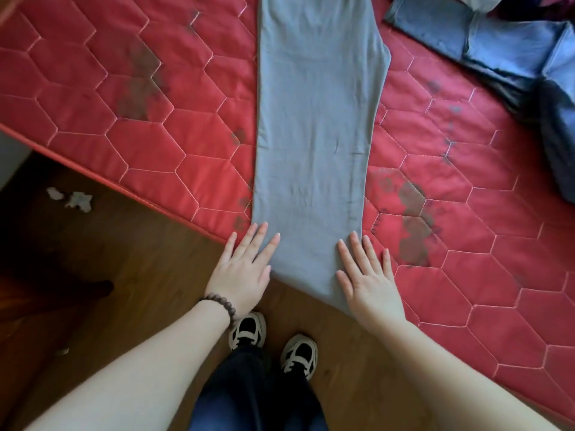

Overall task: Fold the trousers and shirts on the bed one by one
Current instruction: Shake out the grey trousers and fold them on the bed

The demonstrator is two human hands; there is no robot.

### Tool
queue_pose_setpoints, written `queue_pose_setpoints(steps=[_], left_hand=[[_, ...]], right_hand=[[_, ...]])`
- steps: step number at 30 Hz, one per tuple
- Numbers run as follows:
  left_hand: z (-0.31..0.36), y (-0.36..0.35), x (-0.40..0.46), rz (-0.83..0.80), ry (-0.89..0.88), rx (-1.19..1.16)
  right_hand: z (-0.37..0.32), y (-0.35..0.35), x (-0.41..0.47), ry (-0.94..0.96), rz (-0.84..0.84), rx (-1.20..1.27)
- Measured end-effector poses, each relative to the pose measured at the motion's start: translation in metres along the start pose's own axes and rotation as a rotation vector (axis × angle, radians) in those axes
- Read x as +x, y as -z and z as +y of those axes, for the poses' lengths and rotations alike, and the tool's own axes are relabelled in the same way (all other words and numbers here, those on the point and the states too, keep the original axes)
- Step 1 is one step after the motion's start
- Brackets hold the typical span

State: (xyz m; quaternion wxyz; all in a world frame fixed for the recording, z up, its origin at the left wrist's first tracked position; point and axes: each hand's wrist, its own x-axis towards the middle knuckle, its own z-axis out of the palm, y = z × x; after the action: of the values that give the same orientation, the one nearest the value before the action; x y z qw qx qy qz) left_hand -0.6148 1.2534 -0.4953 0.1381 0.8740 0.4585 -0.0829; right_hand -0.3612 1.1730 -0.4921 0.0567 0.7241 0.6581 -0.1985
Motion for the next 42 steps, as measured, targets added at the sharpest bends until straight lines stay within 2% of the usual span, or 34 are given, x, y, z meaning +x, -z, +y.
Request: queue_pose_setpoints(steps=[3, 6, 10, 15, 20, 24, 27, 30, 33, 37, 39, 42], left_hand=[[-0.021, 0.009, -0.006, 0.003, -0.108, 0.066], [-0.031, 0.013, -0.002, 0.049, -0.140, 0.140], [-0.022, 0.006, 0.011, 0.115, -0.176, 0.145], [-0.013, -0.004, 0.010, 0.004, -0.060, 0.216], [-0.010, -0.002, 0.010, -0.035, -0.059, 0.163], [-0.009, 0.008, 0.012, -0.164, -0.049, 0.135], [-0.006, 0.035, 0.020, -0.179, -0.015, -0.085], [0.007, 0.073, 0.037, -0.227, 0.014, -0.630], [0.001, 0.110, 0.070, -0.253, 0.201, -1.125], [-0.052, 0.146, 0.129, -0.306, 0.484, -1.672], [-0.074, 0.147, 0.152, -0.271, 0.589, -1.761], [-0.073, 0.134, 0.174, -0.267, 0.678, -1.695]], right_hand=[[0.023, 0.014, -0.002, 0.065, 0.015, 0.040], [0.046, 0.020, -0.005, 0.112, 0.006, 0.029], [0.051, 0.021, -0.002, 0.306, -0.013, -0.078], [0.048, 0.027, 0.006, 0.497, 0.047, -0.147], [0.036, 0.038, 0.014, 0.768, 0.036, -0.207], [0.021, 0.054, 0.018, 0.857, -0.024, -0.041], [0.005, 0.082, 0.028, 0.694, -0.183, 0.226], [-0.017, 0.122, 0.051, 0.420, -0.138, 0.483], [-0.032, 0.155, 0.101, 0.097, -0.033, 0.742], [-0.019, 0.170, 0.194, -0.481, -0.028, 1.087], [0.000, 0.166, 0.223, -0.645, -0.078, 1.119], [0.017, 0.151, 0.236, -0.584, -0.108, 0.936]])
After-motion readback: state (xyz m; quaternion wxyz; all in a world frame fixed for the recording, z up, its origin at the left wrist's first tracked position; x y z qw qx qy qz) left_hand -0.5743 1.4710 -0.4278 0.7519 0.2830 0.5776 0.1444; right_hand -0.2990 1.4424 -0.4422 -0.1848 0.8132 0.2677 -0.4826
